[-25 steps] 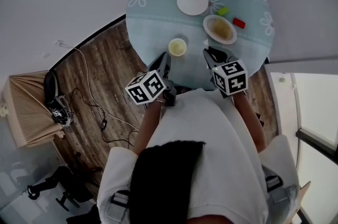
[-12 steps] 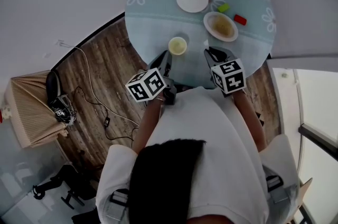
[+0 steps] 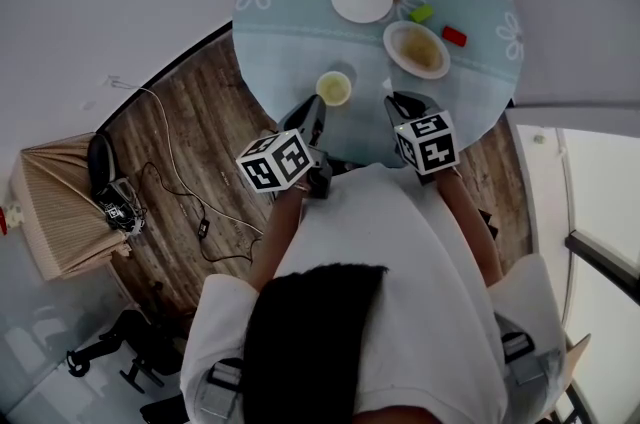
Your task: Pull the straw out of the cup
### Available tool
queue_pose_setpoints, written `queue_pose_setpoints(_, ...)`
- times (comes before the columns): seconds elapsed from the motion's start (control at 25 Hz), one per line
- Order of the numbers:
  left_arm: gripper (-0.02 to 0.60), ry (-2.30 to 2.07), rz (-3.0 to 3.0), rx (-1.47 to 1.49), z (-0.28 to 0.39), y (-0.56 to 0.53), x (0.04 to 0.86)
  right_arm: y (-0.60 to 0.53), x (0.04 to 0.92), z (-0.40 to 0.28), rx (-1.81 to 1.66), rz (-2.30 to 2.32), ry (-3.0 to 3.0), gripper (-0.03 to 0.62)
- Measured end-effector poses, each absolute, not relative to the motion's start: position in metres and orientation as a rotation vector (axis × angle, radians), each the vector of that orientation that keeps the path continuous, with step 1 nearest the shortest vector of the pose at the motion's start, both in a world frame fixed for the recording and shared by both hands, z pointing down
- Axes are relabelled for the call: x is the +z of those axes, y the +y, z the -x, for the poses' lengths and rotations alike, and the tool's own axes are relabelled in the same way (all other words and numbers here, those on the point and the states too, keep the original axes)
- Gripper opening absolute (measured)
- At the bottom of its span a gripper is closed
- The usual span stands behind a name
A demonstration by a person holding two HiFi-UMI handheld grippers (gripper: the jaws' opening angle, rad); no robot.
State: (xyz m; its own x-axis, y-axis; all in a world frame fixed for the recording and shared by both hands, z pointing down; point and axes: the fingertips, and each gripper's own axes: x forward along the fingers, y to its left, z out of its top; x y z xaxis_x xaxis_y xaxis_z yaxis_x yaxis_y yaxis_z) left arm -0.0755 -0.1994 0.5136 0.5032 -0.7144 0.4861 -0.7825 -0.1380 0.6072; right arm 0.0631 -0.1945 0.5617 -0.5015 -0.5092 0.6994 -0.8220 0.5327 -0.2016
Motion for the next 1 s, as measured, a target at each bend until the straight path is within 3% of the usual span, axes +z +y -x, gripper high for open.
queue_pose_setpoints(1.0, 0.008, -1.302, -1.817, 0.067, 0.108, -0.183, 0.517, -0.207, 0.597, -0.052, 0.715, -1.047, -2.108, 0.058)
